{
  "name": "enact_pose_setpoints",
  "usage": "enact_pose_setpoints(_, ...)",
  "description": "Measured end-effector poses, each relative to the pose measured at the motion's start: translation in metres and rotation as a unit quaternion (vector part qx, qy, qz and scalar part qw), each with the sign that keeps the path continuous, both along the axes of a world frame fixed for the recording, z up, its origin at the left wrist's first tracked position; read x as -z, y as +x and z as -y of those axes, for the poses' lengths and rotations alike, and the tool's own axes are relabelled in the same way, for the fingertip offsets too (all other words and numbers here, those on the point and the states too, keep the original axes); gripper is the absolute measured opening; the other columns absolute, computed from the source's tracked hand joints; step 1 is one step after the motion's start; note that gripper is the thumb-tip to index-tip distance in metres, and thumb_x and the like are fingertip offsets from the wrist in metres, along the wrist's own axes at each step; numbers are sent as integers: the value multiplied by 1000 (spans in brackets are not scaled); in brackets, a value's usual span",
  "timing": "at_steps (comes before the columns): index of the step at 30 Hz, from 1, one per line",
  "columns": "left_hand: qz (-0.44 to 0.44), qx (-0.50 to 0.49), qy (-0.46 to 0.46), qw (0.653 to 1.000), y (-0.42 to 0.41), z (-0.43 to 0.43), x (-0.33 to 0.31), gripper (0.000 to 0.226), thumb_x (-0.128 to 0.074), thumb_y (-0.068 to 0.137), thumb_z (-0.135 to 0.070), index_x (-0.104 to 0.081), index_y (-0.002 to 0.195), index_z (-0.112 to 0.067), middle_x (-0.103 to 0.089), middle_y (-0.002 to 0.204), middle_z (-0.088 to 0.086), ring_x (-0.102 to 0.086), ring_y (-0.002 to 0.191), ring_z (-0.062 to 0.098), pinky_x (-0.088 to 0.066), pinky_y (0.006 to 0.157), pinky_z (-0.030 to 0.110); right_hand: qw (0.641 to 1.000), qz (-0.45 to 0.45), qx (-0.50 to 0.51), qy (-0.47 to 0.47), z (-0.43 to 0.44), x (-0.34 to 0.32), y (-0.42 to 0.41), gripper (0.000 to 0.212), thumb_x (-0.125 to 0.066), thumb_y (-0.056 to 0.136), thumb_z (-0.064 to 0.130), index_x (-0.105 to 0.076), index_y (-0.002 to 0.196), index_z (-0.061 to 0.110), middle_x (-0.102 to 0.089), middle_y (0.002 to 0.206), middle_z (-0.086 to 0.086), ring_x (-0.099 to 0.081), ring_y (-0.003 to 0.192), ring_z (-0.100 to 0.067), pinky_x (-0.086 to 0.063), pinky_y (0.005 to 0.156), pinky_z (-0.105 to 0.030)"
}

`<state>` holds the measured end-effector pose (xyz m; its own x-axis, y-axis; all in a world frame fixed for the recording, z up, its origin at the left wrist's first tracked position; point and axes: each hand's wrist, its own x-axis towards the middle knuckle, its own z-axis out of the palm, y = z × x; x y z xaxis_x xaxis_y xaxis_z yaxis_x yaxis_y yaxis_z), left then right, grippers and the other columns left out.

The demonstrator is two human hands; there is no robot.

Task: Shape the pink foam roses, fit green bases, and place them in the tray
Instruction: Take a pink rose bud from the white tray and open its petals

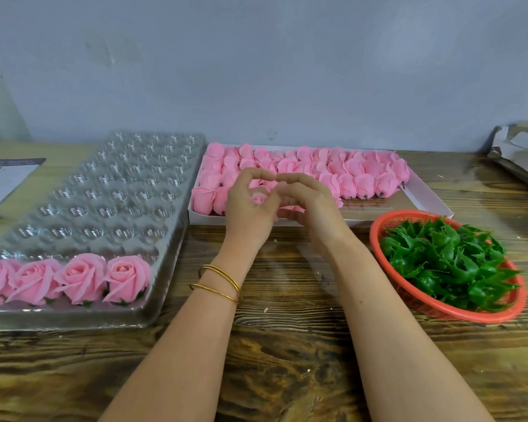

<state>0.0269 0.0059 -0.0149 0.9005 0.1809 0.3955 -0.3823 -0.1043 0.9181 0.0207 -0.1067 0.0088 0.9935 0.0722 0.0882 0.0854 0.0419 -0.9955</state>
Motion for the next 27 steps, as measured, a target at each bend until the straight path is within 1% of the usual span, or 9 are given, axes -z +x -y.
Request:
enact_pose_setpoints(3, 4, 28, 28, 999, -1, 5, 2, 31, -66, 87, -5, -58, 89, -35, -72, 87, 3, -71, 79, 14, -59, 62, 28, 1000, 14, -4, -23, -1, 2, -1, 18, -65, 86, 13, -67, 104, 9, -69, 88, -3, -69, 82, -13, -55, 67, -25)
enact_pose_setpoints(8, 5, 39, 36, 999, 1, 6, 7, 26, -72, 86, -13, -60, 86, -36, -72, 78, 0, -71, 74, 14, -60, 66, 34, 995, 33, -3, -94, -3, 2, -1, 26, -70, 70, 21, -67, 96, 16, -67, 86, 2, -68, 88, -14, -56, 73, -26)
enact_pose_setpoints(11, 6, 38, 51, 998, 2, 8, 9, 26, -68, 89, -13, -59, 83, -36, -72, 81, 0, -71, 77, 12, -58, 65, 31, 993, 41, -6, -114, -2, 4, 0, 15, -69, 80, 10, -64, 83, 23, -61, 75, 9, -63, 77, -8, -50, 69, -24)
enact_pose_setpoints(14, 9, 9, 47, 999, 1, 8, 7, 26, -65, 91, -13, -59, 80, -35, -71, 80, -2, -70, 77, 13, -60, 66, 33, 996, 24, -14, -89, -5, 4, -1, 6, -70, 87, 18, -68, 92, 16, -66, 82, 1, -65, 80, -10, -52, 70, -25)
enact_pose_setpoints(16, 3, -9, 13, 1000, 3, 4, 5, 27, -60, 92, -8, -59, 81, -33, -69, 68, -4, -68, 65, 13, -59, 58, 34, 999, 1, -28, -42, -8, 3, -1, 19, -66, 92, 25, -68, 96, 6, -65, 81, -11, -64, 76, -14, -54, 74, -30)
enact_pose_setpoints(18, -19, -12, -58, 998, 3, 0, 3, 21, -59, 94, -9, -60, 85, -27, -60, 52, -5, -57, 48, 12, -51, 48, 29, 998, -23, -56, 3, -9, 1, -1, 27, -56, 97, 22, -68, 93, -2, -59, 70, -8, -60, 68, -13, -53, 70, -27)
enact_pose_setpoints(20, -41, -15, -150, 988, 4, -3, 0, 11, -62, 94, -13, -60, 86, -21, -51, 45, -8, -49, 43, 7, -44, 45, 21, 996, -40, -81, 20, -9, 0, -2, 24, -54, 92, 10, -67, 100, -8, -64, 76, -7, -65, 74, -14, -56, 75, -29)
enact_pose_setpoints(23, -61, -3, -244, 968, 5, -4, -4, 10, -63, 95, -13, -59, 87, -16, -44, 43, -9, -45, 43, 5, -44, 45, 19, 994, -5, -79, -73, -10, 0, -6, 26, -64, 81, -4, -71, 102, 8, -72, 93, -7, -68, 89, -14, -57, 88, -32)
enact_pose_setpoints(27, -61, 6, -264, 963, 5, -4, -5, 10, -62, 95, -13, -59, 86, -17, -44, 46, -12, -42, 45, 3, -45, 52, 18, 989, 31, -73, -128, -9, 0, -10, 31, -73, 79, -3, -69, 107, 10, -69, 89, 4, -63, 75, 4, -52, 76, -13)
